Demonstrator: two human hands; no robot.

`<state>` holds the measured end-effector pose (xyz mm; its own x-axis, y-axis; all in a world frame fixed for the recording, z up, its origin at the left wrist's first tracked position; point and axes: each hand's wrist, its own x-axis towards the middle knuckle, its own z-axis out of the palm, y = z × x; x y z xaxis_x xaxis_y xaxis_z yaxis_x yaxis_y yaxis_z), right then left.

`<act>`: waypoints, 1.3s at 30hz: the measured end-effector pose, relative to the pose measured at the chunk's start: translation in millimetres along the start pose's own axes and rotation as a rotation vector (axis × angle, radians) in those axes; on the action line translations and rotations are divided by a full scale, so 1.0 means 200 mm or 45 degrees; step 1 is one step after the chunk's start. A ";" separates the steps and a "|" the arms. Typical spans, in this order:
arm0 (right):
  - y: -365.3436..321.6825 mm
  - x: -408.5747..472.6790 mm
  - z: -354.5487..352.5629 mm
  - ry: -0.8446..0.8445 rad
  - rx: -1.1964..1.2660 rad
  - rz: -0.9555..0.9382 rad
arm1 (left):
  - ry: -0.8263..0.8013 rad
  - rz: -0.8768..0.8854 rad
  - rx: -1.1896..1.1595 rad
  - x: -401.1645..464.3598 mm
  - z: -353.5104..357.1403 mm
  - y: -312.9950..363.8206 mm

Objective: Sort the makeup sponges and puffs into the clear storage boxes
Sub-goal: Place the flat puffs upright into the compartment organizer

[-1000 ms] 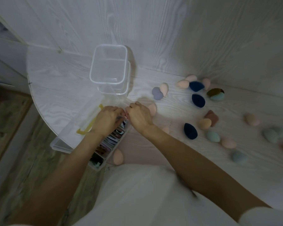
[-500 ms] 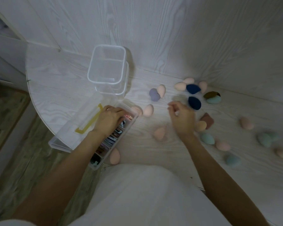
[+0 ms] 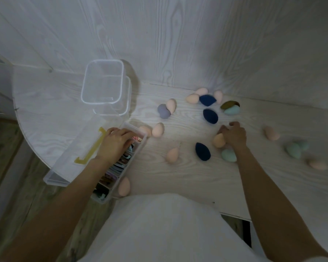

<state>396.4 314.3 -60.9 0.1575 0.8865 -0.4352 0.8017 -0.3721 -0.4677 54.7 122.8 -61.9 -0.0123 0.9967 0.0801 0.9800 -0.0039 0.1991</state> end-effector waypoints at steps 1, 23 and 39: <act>-0.02 0.00 -0.01 0.006 -0.009 -0.050 | 0.006 0.004 -0.007 0.00 0.00 0.00; -0.47 -0.44 0.45 -0.127 -0.008 -0.964 | -0.027 -0.098 -0.087 -0.03 0.01 -0.01; -0.51 -0.13 0.37 0.183 -0.288 -1.013 | 0.022 -0.067 -0.074 -0.02 0.01 -0.02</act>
<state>268.0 308.1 -58.7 -0.4441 0.8934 0.0687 0.7986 0.4294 -0.4216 51.5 119.0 -65.4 -0.0674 0.9941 0.0848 0.9647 0.0432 0.2598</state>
